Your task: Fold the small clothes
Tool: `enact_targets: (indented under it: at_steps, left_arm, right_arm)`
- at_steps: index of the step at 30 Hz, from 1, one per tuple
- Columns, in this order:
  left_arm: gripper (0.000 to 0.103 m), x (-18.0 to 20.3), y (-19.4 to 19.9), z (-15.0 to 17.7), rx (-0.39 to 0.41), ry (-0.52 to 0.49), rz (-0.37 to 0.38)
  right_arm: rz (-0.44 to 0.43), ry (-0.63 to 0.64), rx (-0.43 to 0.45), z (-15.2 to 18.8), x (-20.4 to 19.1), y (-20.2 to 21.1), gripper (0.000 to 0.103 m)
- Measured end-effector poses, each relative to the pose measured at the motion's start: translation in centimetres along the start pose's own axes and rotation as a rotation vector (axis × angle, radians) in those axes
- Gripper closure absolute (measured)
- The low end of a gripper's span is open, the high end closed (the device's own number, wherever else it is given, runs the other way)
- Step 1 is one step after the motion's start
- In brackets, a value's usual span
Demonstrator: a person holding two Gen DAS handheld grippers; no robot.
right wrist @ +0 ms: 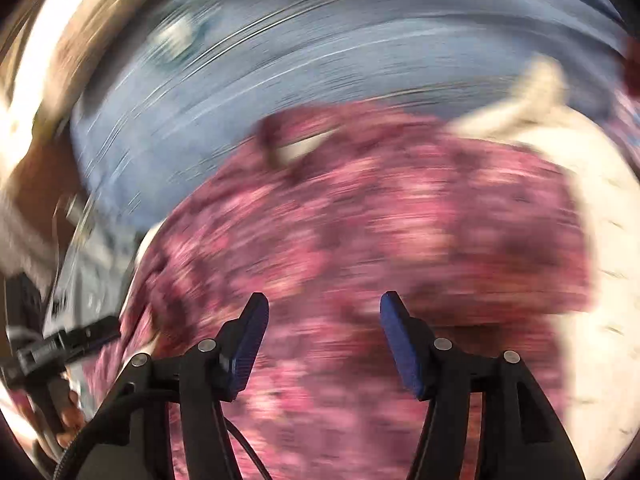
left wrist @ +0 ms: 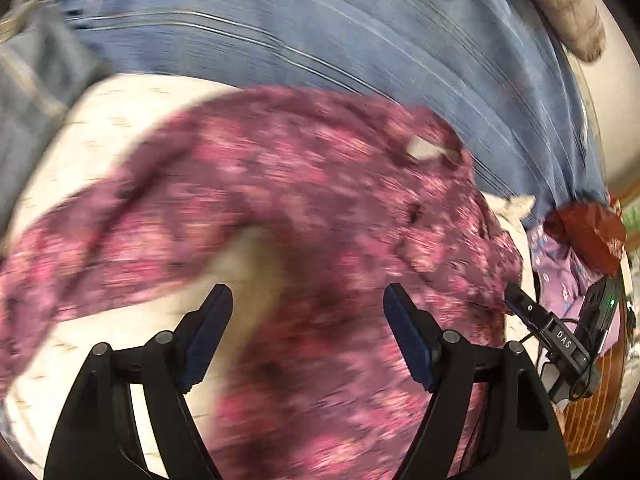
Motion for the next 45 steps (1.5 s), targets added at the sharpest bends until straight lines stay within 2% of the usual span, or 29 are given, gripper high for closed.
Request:
enact_targets:
  at_steps: [2, 4, 7, 9, 10, 11, 12, 16, 18, 19, 20, 22, 23, 24, 25, 27, 30, 33, 34, 36, 38, 39, 41, 44, 45]
  left_arm:
    - [0.025, 2.5, -2.7, 0.3, -0.055, 0.009, 0.023]
    - [0.025, 5.2, -6.1, 0.8, -0.123, 0.014, 0.041]
    - [0.025, 7.6, -9.8, 1.3, -0.176, 0.011, 0.021]
    - [0.025, 8.6, -11.8, 2.0, -0.206, 0.066, 0.025]
    - [0.024, 8.8, -12.2, 2.3, -0.21, 0.103, 0.037]
    - [0.017, 9.2, -12.2, 2.3, -0.182, 0.127, 0.044]
    - [0.017, 9.5, -12.2, 2.2, -0.158, 0.137, 0.057]
    - [0.017, 11.1, -13.2, 2.2, -0.161, 0.219, 0.119]
    - [0.019, 12.2, -13.6, 2.1, -0.151, 0.221, 0.144]
    - [0.03, 12.7, -13.7, 2.0, -0.14, 0.214, 0.153]
    - [0.056, 13.3, -13.7, 2.0, -0.133, 0.215, 0.174]
    - [0.089, 14.2, -13.6, 2.0, -0.123, 0.178, 0.18]
    - [0.09, 14.3, -13.4, 1.8, -0.111, 0.163, 0.179]
    - [0.09, 14.2, -12.7, 1.2, -0.072, 0.147, 0.157]
    - [0.091, 14.0, -12.2, 0.7, -0.046, 0.139, 0.153]
    - [0.091, 13.3, -9.8, -1.0, 0.037, 0.123, 0.16]
    - [0.091, 10.3, -5.1, -3.8, 0.195, 0.107, 0.12]
    - [0.091, 6.2, -3.6, -4.1, 0.244, 0.119, 0.038]
    - [0.091, 5.3, -3.9, -3.8, 0.235, 0.121, 0.011]
    - [0.091, 2.8, -5.4, -2.6, 0.17, 0.157, -0.025]
    - [0.091, 1.0, -6.8, -1.6, 0.117, 0.204, -0.04]
    - [0.091, 0.7, -7.3, -1.4, 0.11, 0.224, -0.035]
    - [0.091, 0.7, -7.1, -1.3, 0.115, 0.234, -0.018]
    - [0.091, 1.2, -6.3, -1.5, 0.127, 0.231, 0.004]
    - [0.091, 1.1, -6.0, -1.7, 0.133, 0.231, 0.001]
  right_arm:
    - [0.051, -0.071, 0.014, -0.4, 3.9, 1.6, 0.043]
    - [0.062, -0.147, 0.029, -0.4, 6.7, 3.2, 0.043]
    - [0.05, -0.225, 0.037, 0.1, 9.6, 4.9, 0.043]
    - [0.019, -0.28, 0.026, 0.7, 10.8, 5.2, 0.043]
    - [0.003, -0.306, 0.019, 0.9, 11.2, 5.2, 0.043]
    - [-0.018, -0.34, 0.013, 1.2, 11.5, 5.3, 0.043]
    - [-0.037, -0.363, 0.013, 1.3, 11.7, 5.3, 0.043]
    - [-0.098, -0.421, 0.008, 1.5, 12.3, 5.4, 0.042]
    - [-0.111, -0.43, 0.021, 1.3, 12.3, 4.9, 0.042]
    - [-0.108, -0.434, 0.029, 1.1, 12.7, 4.4, 0.042]
    - [-0.106, -0.443, 0.037, 0.9, 12.9, 4.4, 0.042]
    - [-0.118, -0.473, 0.054, 0.8, 13.1, 3.7, 0.046]
    - [-0.12, -0.484, 0.058, 1.0, 13.1, 3.3, 0.052]
    - [-0.112, -0.489, 0.055, 1.1, 13.1, 2.9, 0.076]
    - [-0.11, -0.484, 0.047, 1.1, 12.8, 2.7, 0.092]
    - [-0.139, -0.469, 0.056, 0.2, 11.7, 2.3, 0.094]
    - [-0.27, -0.424, 0.061, -0.6, 7.5, 3.1, 0.094]
    - [-0.364, -0.367, -0.02, 1.3, 2.6, 2.5, 0.091]
    - [-0.373, -0.343, -0.067, 2.5, 1.3, 1.7, 0.09]
    - [-0.359, -0.314, -0.168, 5.5, -0.1, 0.2, 0.089]
    - [-0.339, -0.356, -0.269, 8.0, 0.0, -0.2, 0.083]
    - [-0.344, -0.392, -0.291, 8.8, 0.4, 0.3, 0.08]
    - [-0.356, -0.433, -0.266, 8.5, 1.4, 2.2, 0.076]
    - [-0.322, -0.459, -0.133, 5.5, 4.2, 4.6, 0.062]
    - [-0.303, -0.474, -0.091, 4.3, 5.5, 4.7, 0.051]
Point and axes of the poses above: each gripper's, at about its wrist camera, not at the fingertips, and y roughly against the way its jaws point, x to its right, z to its underside, the point moved 8 cm from there along -y, roughly the way its jaws point, and after that the axes turned 15 degrees about x, right-handed, at the moved point
